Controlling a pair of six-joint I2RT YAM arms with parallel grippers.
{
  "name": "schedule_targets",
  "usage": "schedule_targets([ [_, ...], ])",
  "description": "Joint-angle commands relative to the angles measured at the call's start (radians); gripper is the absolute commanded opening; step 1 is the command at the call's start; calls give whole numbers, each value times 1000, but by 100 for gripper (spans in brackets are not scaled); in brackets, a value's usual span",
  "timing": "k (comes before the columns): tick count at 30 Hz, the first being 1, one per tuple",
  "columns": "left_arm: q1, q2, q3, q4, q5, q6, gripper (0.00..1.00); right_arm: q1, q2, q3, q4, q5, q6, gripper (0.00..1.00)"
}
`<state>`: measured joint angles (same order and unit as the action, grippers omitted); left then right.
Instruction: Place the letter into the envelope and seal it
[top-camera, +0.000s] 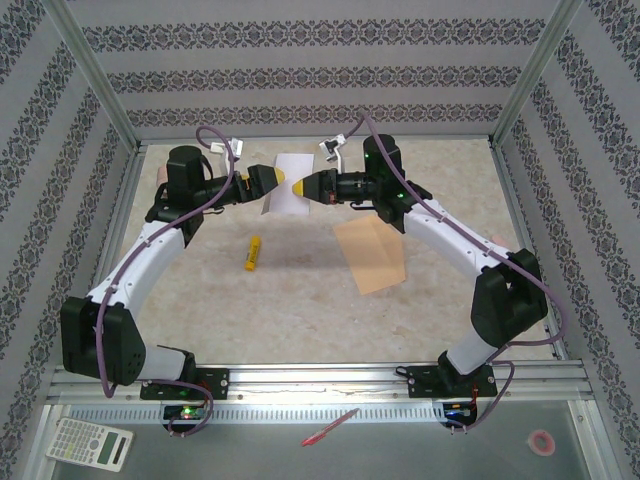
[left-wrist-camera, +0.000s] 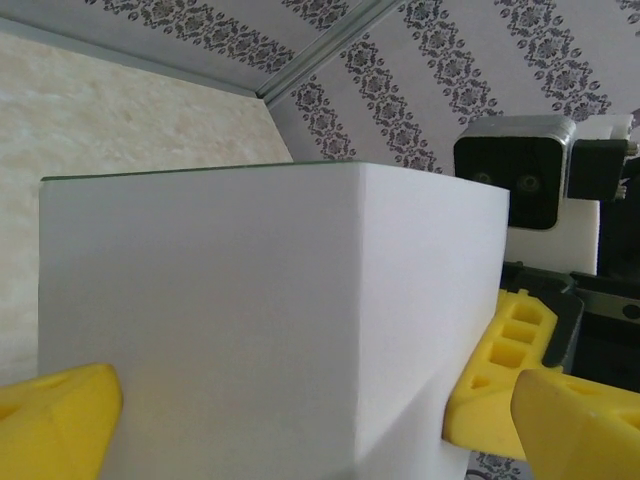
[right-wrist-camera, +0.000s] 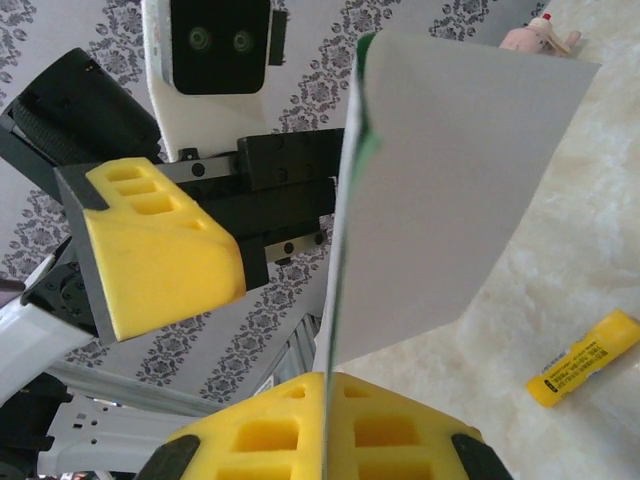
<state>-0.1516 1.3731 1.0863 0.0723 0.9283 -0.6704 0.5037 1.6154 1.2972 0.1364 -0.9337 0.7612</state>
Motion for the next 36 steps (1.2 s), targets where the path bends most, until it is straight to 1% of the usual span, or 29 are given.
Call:
schedule_targets([
  [1,-12,18,-26,164,48,-93,100,16,29,30,59,-24,21,0],
  [5,-11,33,-44,332,71,-222,100,20,46,27,80,-21,31,0],
  [9,-13,34,-52,416,83,-284,100,22,57,24,101,-19,40,0],
  [24,-24,5,-35,460,113,-330,99,21,105,40,139,-17,58,0],
  [25,-24,4,-33,463,117,-331,97,21,107,40,140,-16,59,0],
  [27,-24,7,-31,471,126,-334,89,19,108,39,141,-16,59,0],
  [32,-25,3,-36,469,136,-327,74,16,107,36,149,-11,62,0],
  [34,-26,1,-35,460,139,-318,71,15,106,34,153,-11,64,0],
  [36,-26,-2,-37,442,141,-303,70,15,104,33,158,-11,65,0],
])
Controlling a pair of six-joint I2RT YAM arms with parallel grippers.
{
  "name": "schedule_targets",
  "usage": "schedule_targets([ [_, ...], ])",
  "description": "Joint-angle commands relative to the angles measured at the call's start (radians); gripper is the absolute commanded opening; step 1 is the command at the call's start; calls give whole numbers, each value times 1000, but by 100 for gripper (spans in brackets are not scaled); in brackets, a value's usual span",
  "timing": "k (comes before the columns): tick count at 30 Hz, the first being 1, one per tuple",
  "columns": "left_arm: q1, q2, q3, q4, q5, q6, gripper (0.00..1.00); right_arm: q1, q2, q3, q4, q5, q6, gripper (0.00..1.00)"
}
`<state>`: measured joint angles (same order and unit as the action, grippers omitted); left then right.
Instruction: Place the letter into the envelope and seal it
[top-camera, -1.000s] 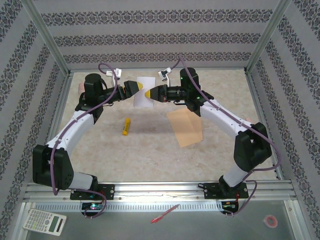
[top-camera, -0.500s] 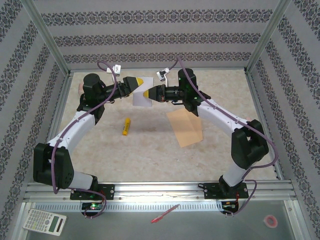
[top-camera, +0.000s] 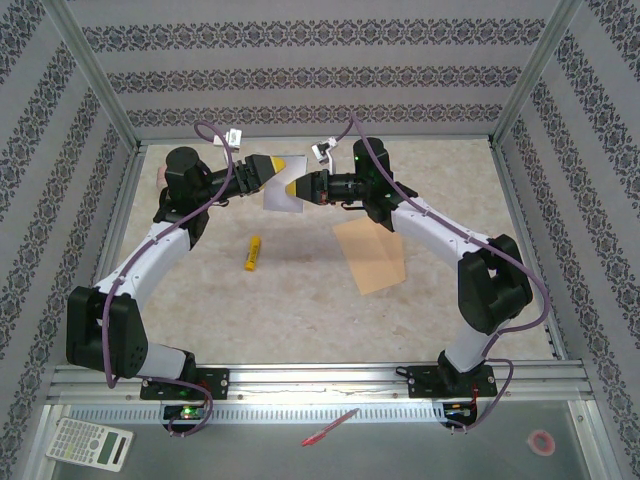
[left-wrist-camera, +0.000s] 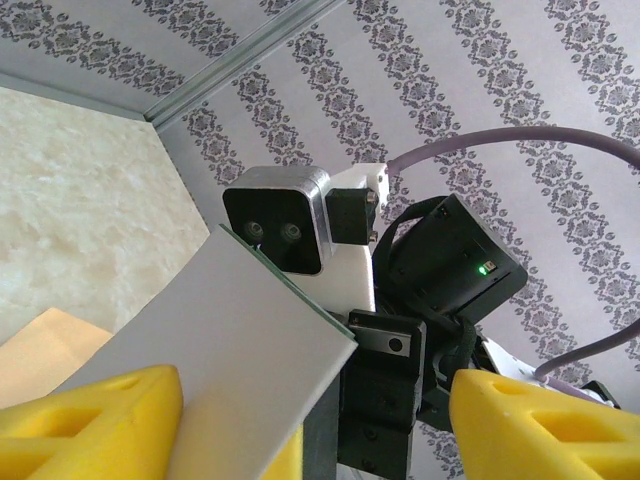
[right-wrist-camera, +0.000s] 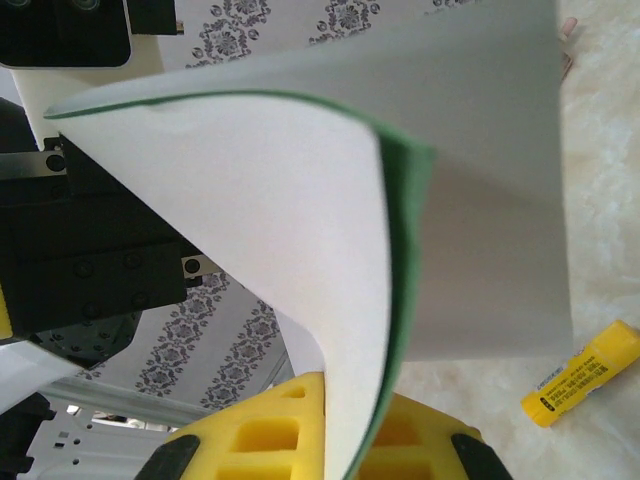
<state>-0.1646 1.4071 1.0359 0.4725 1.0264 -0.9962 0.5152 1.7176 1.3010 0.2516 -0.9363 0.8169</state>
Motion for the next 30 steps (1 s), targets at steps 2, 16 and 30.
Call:
schedule_targets([
  [2,-12,-38,13,14,42,45,70,2,-1,30,47,-9,11,0],
  [16,-12,-49,18,-214,33,239,77,-14,-45,38,60,3,19,0],
  [30,-12,-33,79,-328,55,339,67,-17,-56,44,66,-15,27,0],
])
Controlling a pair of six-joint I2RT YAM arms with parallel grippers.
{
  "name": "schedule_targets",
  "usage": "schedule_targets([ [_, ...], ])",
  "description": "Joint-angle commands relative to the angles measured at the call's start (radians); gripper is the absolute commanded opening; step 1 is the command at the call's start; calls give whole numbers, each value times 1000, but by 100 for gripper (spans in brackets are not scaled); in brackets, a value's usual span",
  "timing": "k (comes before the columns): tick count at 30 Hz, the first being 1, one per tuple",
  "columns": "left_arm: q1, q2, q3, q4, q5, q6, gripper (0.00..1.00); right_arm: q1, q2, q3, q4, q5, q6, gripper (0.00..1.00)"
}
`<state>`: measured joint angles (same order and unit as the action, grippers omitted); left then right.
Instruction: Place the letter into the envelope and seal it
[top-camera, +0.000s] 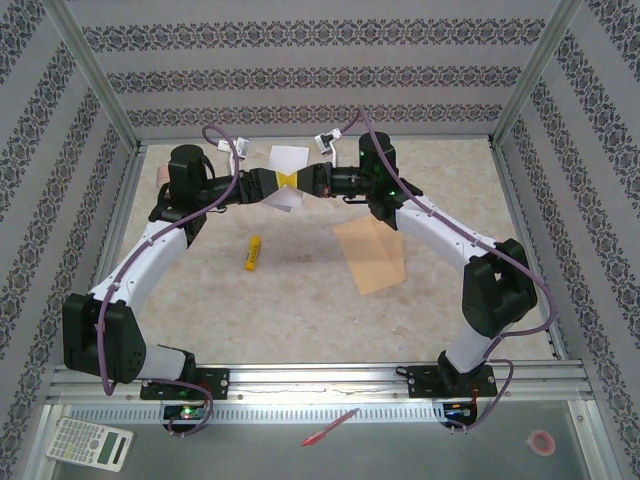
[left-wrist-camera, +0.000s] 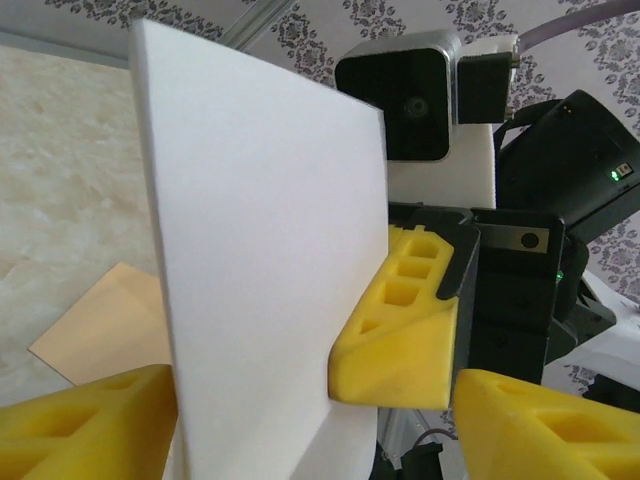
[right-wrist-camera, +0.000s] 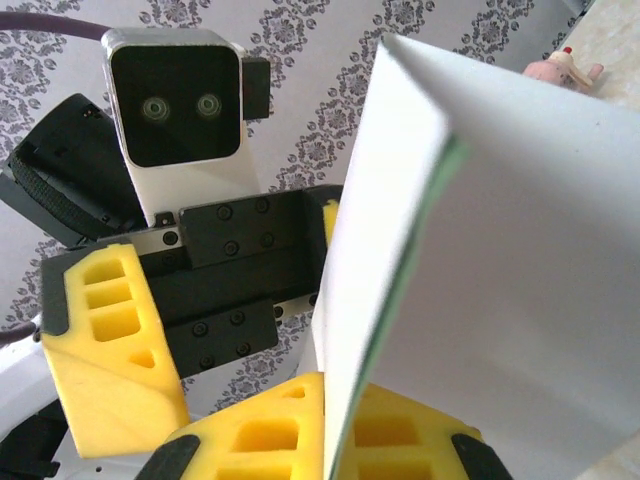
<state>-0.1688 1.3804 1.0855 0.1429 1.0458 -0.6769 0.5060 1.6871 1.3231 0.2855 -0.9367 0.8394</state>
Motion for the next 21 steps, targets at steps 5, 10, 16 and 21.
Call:
schedule_targets([
  [5,-8,-4,15,82,52,-41,56,-6,-19,21,36,-16,6,0],
  [10,-9,-3,12,115,57,-68,44,-7,-18,19,37,-16,4,0],
  [16,-9,9,14,136,62,-89,24,-9,-27,10,36,-14,2,0],
  [21,-8,13,12,161,63,-107,13,-15,-36,5,37,-11,1,0],
])
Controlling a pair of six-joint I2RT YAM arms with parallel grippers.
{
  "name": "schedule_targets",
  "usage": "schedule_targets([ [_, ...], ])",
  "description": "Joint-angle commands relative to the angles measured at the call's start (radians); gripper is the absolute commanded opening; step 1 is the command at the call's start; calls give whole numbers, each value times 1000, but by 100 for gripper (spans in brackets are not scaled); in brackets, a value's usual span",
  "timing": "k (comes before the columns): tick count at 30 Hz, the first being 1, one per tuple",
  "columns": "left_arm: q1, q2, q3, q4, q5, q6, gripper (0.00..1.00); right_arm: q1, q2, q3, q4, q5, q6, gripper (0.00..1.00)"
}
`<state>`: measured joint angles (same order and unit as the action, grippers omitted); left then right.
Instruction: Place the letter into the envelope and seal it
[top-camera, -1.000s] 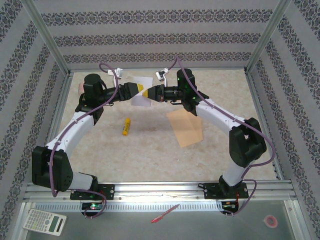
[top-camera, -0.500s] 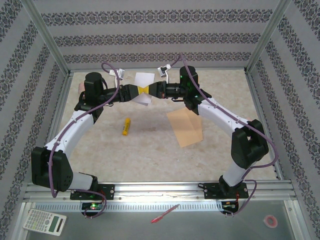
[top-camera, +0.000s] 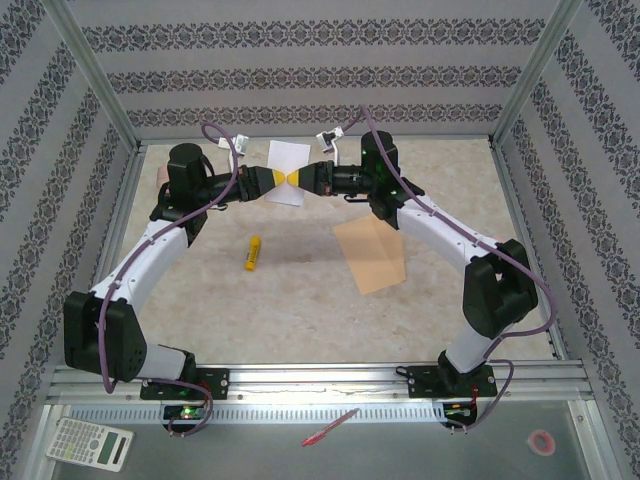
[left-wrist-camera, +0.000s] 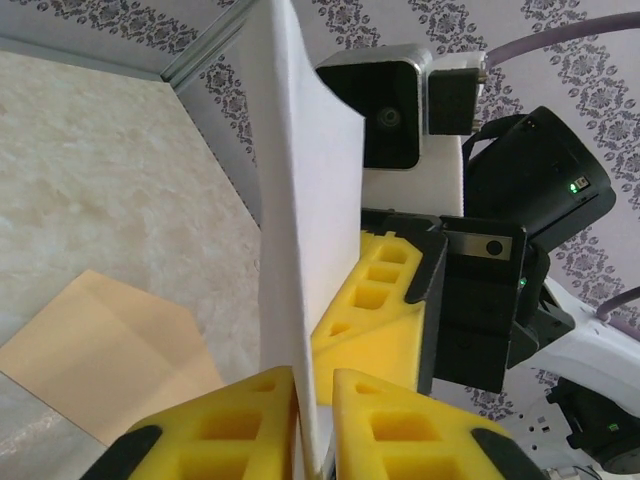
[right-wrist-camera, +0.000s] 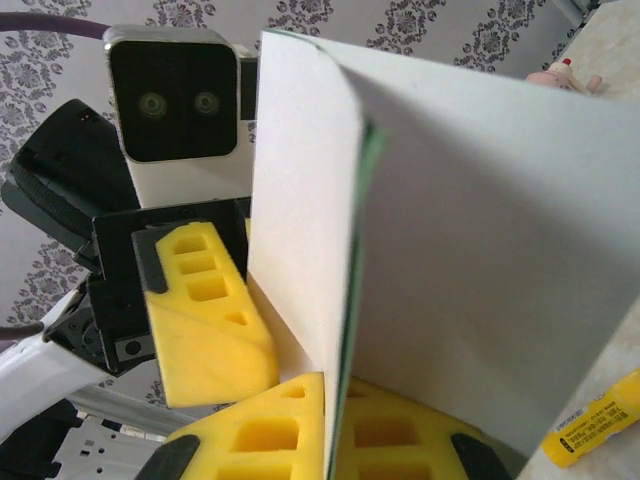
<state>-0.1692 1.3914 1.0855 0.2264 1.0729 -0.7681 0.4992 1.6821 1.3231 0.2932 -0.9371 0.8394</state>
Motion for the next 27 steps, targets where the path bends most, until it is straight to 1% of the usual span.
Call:
schedule_targets([
  [1,-8,3,12,77,36,-16,11,-8,-31,5,28,-10,0,0],
  [5,-8,2,11,78,33,-17,6,-11,-36,2,28,-8,0,0],
  [6,-8,2,10,77,32,-16,5,-13,-37,2,29,-5,0,2],
  [8,-6,1,9,79,32,-17,4,-15,-43,0,29,-1,1,10],
  [9,-8,1,9,83,30,-18,4,-19,-48,-4,28,1,0,16],
  [11,-6,0,10,84,30,-19,3,-26,-60,-8,23,3,-3,32],
  [13,-6,1,11,89,30,-23,1,-40,-80,-15,7,8,-14,57],
  [14,-5,1,12,93,29,-26,1,-47,-91,-21,1,13,-21,65],
  [17,-5,0,12,126,32,-46,0,-79,-144,-51,-22,37,-48,79],
  [19,-5,6,8,181,38,-85,0,-106,-180,-75,-42,53,-72,90],
  [23,-6,22,-5,341,60,-187,0,-153,-212,-113,-45,36,-86,93],
  [25,-6,30,-18,445,71,-249,0,-164,-212,-128,-19,2,-85,93],
  [27,-8,40,-23,500,76,-287,0,-163,-204,-130,9,-32,-78,93],
])
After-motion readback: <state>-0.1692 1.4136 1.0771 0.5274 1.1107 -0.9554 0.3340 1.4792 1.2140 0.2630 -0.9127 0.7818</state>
